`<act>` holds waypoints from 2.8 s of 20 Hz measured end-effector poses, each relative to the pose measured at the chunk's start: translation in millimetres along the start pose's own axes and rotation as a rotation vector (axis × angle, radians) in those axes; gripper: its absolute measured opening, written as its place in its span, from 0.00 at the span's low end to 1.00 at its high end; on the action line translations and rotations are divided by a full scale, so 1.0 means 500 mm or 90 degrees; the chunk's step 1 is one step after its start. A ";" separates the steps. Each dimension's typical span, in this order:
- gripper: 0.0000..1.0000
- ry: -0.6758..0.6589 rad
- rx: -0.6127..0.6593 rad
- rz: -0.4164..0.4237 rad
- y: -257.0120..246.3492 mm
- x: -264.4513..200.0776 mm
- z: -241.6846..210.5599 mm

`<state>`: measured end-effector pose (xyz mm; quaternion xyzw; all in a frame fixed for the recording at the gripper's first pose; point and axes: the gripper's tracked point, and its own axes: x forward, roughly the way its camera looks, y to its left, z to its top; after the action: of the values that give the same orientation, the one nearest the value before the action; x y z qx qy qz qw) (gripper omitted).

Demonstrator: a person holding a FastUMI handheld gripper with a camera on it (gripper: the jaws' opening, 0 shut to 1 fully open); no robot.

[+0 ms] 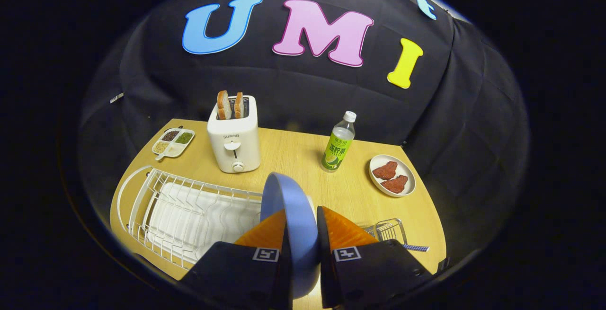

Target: Take the plate from the dish rack, then take the spoon from the basket and place it into the plate.

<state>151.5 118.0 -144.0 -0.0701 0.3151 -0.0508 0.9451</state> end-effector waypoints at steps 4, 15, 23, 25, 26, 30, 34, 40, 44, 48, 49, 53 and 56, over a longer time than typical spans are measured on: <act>0.24 0.006 0.025 0.036 -0.005 -0.014 -0.005; 0.23 -0.019 0.139 0.200 -0.116 -0.155 -0.033; 0.23 0.047 0.259 0.272 -0.237 -0.234 -0.206; 0.23 0.077 0.269 0.288 -0.264 -0.236 -0.268; 0.23 0.091 0.271 0.296 -0.277 -0.231 -0.295; 0.23 0.144 0.296 0.313 -0.338 -0.170 -0.384; 0.23 0.179 0.297 0.339 -0.357 -0.106 -0.444; 0.24 0.199 0.272 0.354 -0.363 -0.024 -0.479; 0.30 0.172 0.270 0.354 -0.375 0.007 -0.475; 0.63 0.128 0.260 0.348 -0.406 0.006 -0.450; 0.74 0.100 0.246 0.345 -0.417 0.001 -0.436; 0.98 -0.045 0.185 0.333 -0.447 -0.021 -0.348; 0.98 -0.127 0.148 0.334 -0.447 -0.028 -0.291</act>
<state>41.1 -114.9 -214.4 0.1176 0.2203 0.1663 0.9539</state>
